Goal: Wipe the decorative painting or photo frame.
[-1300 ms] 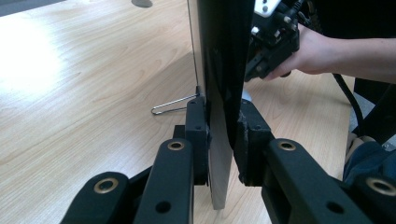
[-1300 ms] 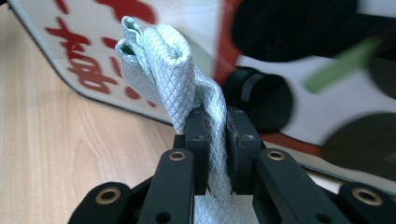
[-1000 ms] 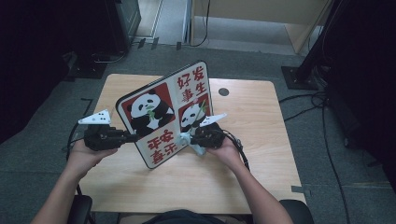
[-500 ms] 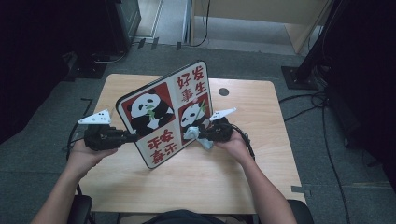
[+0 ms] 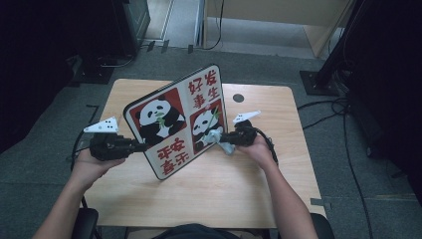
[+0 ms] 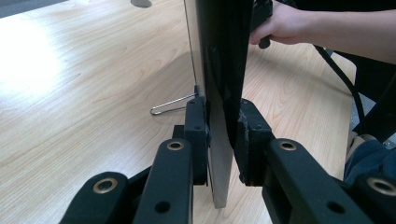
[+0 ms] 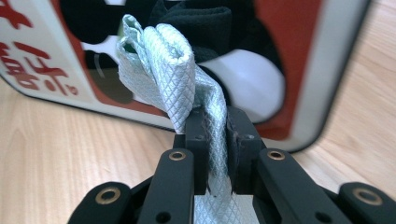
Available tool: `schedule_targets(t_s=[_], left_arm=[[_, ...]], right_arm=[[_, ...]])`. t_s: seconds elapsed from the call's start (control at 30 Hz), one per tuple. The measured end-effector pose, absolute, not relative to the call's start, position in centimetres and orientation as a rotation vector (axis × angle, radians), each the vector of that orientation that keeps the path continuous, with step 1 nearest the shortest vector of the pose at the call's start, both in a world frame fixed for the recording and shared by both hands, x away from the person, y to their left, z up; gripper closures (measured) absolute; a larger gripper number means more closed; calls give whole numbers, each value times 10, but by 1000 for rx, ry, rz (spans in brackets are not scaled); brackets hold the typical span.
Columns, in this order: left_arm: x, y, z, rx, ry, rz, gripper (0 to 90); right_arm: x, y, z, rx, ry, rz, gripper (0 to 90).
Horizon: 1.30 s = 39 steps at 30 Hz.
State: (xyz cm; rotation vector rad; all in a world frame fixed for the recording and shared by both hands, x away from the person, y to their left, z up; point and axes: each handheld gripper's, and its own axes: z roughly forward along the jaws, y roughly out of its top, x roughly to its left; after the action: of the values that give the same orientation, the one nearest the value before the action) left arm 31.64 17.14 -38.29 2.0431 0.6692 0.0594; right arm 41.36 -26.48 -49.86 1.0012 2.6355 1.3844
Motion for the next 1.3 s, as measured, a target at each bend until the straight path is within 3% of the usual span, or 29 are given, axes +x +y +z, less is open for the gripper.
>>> schedule_targets(t_s=[0.6,1.3], left_arm=[[316,171,-383,2024,682,65,776],[315,171,-383,2021,687,75,769]], right_arm=[[419,-301,-484,1185,2536,1315,813],[397,-271,-386,980,2564,1451,813]])
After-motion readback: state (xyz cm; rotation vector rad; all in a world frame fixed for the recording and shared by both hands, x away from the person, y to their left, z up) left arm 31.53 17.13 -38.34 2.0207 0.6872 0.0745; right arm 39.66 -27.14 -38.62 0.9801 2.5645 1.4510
